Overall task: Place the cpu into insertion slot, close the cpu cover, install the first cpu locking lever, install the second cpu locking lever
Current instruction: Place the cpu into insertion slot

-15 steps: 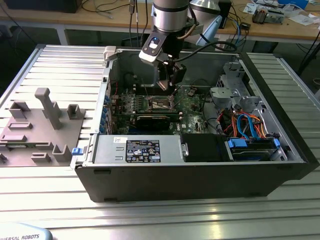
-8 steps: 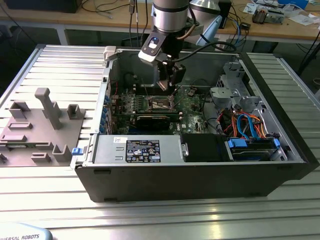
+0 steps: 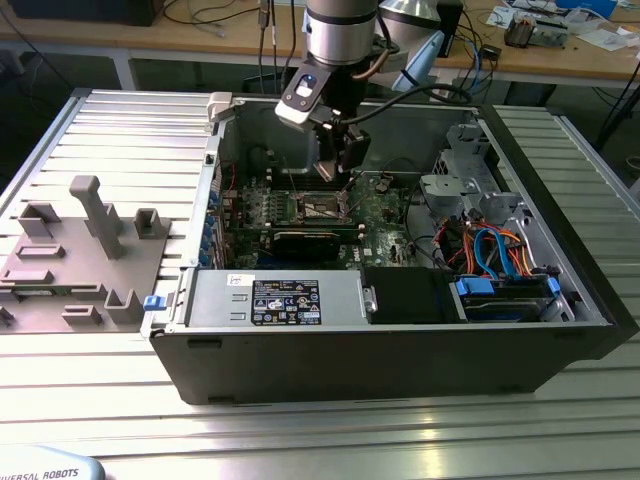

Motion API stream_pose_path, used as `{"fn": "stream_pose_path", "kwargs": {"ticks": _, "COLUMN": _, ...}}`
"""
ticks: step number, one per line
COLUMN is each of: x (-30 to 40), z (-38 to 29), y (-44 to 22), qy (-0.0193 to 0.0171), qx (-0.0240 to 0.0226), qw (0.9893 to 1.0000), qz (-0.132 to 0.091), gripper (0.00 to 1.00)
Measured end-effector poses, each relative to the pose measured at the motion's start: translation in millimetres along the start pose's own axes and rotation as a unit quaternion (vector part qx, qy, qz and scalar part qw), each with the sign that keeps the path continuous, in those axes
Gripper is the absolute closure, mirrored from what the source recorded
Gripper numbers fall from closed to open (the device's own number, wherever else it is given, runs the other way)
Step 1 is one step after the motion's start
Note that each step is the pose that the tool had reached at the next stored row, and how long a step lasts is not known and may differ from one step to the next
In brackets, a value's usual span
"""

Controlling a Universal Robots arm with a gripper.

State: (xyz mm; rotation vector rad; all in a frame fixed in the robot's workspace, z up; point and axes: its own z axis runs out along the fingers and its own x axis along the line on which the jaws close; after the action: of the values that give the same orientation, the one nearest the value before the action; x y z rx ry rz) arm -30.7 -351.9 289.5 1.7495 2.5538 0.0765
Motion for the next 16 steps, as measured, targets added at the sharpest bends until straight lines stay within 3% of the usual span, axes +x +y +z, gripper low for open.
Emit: {"fn": "stream_pose_path", "kwargs": {"ticks": 16, "x": 0.0, "z": 0.8, "y": -0.1, "qy": -0.0015, "qx": 0.0002, "qw": 0.9997, "qz": 0.022, "gripper": 0.46}}
